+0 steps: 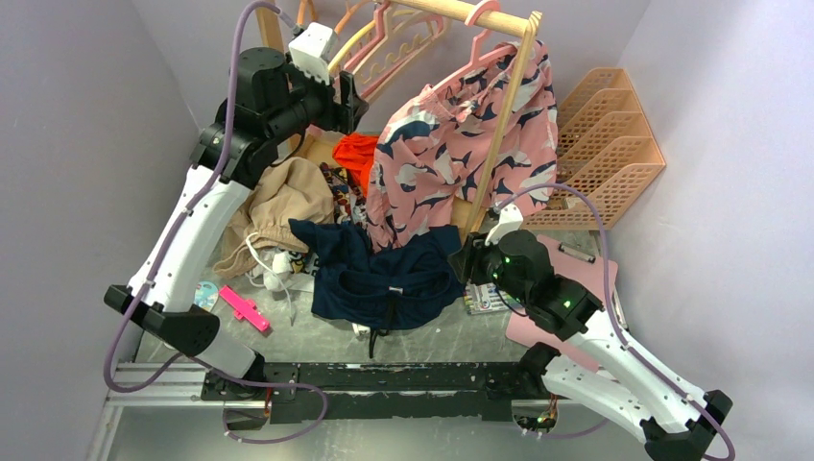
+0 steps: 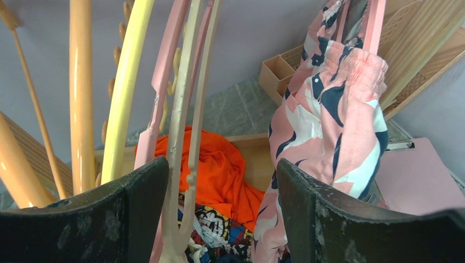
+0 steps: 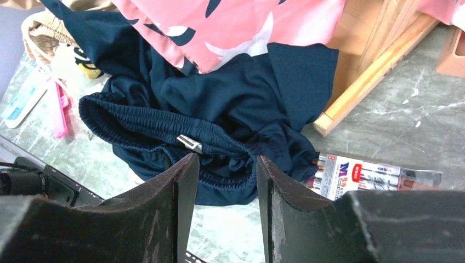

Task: Place the shorts on the hanger
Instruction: Pick up the hanger from the clothesline.

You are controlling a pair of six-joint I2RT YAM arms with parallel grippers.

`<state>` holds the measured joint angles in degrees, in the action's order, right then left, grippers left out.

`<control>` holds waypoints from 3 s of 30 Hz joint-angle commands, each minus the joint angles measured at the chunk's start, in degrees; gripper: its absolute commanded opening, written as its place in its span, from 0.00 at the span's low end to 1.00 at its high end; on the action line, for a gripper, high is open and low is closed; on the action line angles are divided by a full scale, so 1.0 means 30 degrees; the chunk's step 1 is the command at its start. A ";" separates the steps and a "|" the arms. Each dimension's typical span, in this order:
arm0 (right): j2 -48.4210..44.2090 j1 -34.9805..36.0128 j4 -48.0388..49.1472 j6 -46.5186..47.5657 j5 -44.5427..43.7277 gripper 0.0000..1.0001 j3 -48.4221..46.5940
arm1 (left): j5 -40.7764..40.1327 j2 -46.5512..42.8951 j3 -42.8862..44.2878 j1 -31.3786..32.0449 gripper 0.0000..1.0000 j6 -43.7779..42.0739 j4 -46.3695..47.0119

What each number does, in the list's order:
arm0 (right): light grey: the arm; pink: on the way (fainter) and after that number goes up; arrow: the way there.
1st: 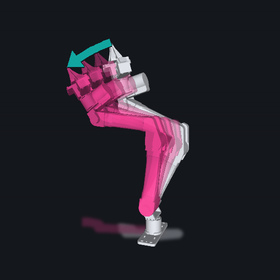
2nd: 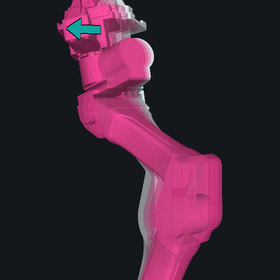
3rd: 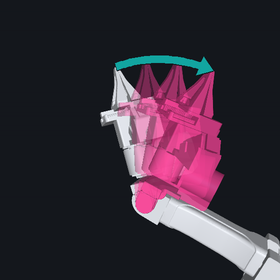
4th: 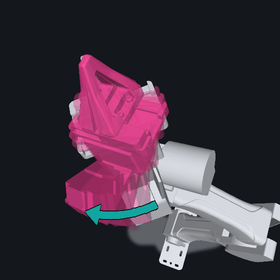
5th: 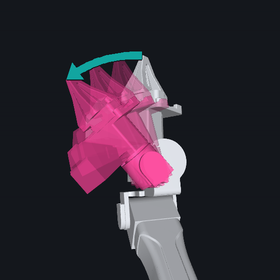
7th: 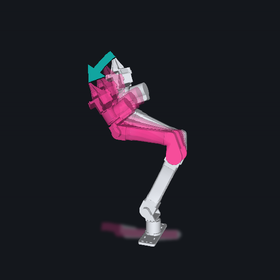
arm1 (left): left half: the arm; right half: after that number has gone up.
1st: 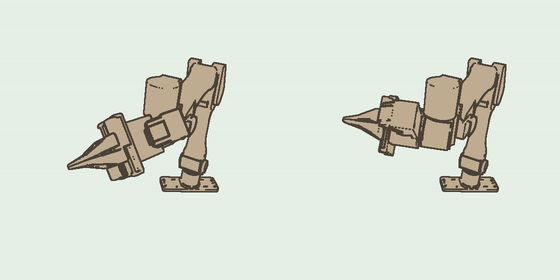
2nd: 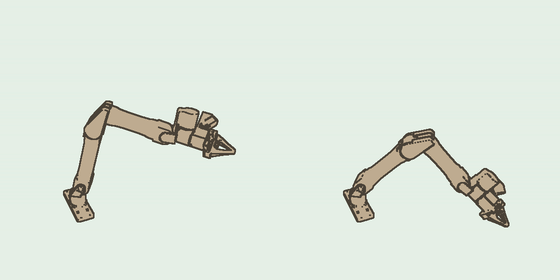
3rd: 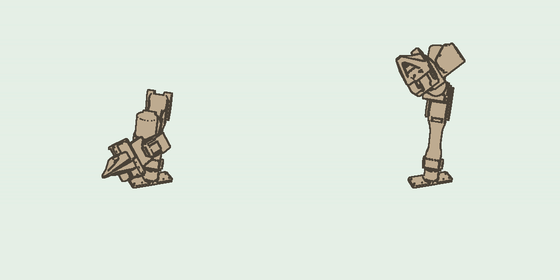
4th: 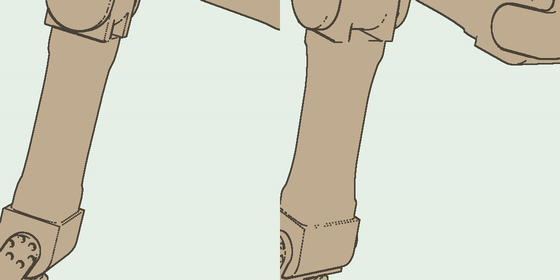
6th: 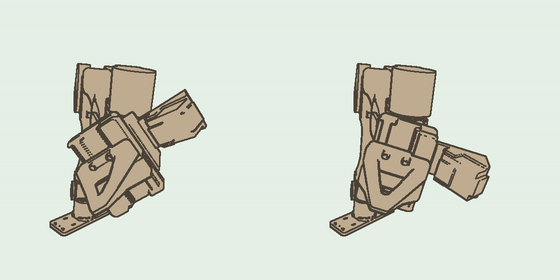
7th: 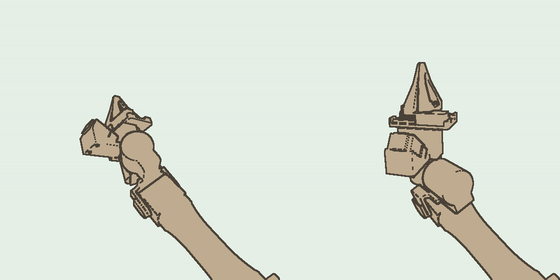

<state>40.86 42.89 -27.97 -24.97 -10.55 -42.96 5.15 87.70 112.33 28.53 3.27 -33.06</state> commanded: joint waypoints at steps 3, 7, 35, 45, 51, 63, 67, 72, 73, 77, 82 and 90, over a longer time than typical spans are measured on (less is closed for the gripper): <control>-0.0254 -0.0061 -0.0095 0.0323 -0.0276 0.47 -0.0387 | -0.0360 0.0275 -0.0133 -0.0198 0.74 -0.0357 -0.0055; -0.0221 -0.0088 -0.0045 0.0309 -0.0271 0.47 -0.0330 | -0.0212 0.0406 -0.0194 -0.0238 0.71 -0.0371 -0.0105; -0.0035 -0.0062 0.0153 0.0371 -0.0089 0.47 -0.0151 | -0.0692 -0.1093 -0.0531 -0.0339 0.79 -0.0473 0.0629; 0.0123 -0.0089 0.0069 0.0499 -0.0111 0.47 -0.0397 | -0.0258 -0.0445 -0.0651 -0.0432 0.79 -0.0445 0.0149; 0.0090 -0.0072 0.0086 0.0568 -0.0154 0.47 -0.0389 | 0.1358 -0.0238 -0.0478 -0.0438 0.78 -0.0373 0.0216; 0.0102 -0.0088 0.0064 0.0591 -0.0161 0.47 -0.0423 | 0.2320 0.0019 -0.0347 -0.0444 0.77 -0.0188 0.0117; 0.0075 -0.0088 0.0105 0.0480 -0.0089 0.47 -0.0387 | 0.2149 -0.0003 -0.0262 -0.0429 0.75 -0.0181 0.0085; -0.0037 -0.0087 0.0010 0.0498 -0.0176 0.47 -0.0353 | 0.1481 -0.0929 -0.0358 -0.0429 0.77 -0.0159 0.0625; -0.0027 -0.0074 0.0024 0.0497 -0.0183 0.47 -0.0332 | 0.1496 -0.1108 -0.0311 -0.0429 0.78 -0.0103 0.0730; 0.0170 -0.0067 0.0130 0.0474 -0.0074 0.47 -0.0399 | 0.1117 -0.1771 -0.0355 -0.0429 0.80 -0.0005 0.1197; 0.0268 -0.0082 0.0323 0.0452 0.0043 0.47 -0.0416 | 0.0067 -0.1663 -0.0241 -0.0429 0.81 -0.0165 0.0669; 0.0258 -0.0065 0.0161 0.0458 -0.0006 0.47 -0.0442 | -0.0409 -0.1027 -0.0176 -0.0481 0.81 -0.0090 -0.0041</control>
<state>41.78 42.92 -28.14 -23.94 -10.72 -43.07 6.09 83.42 110.72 27.59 2.79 -32.08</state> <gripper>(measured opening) 0.468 0.809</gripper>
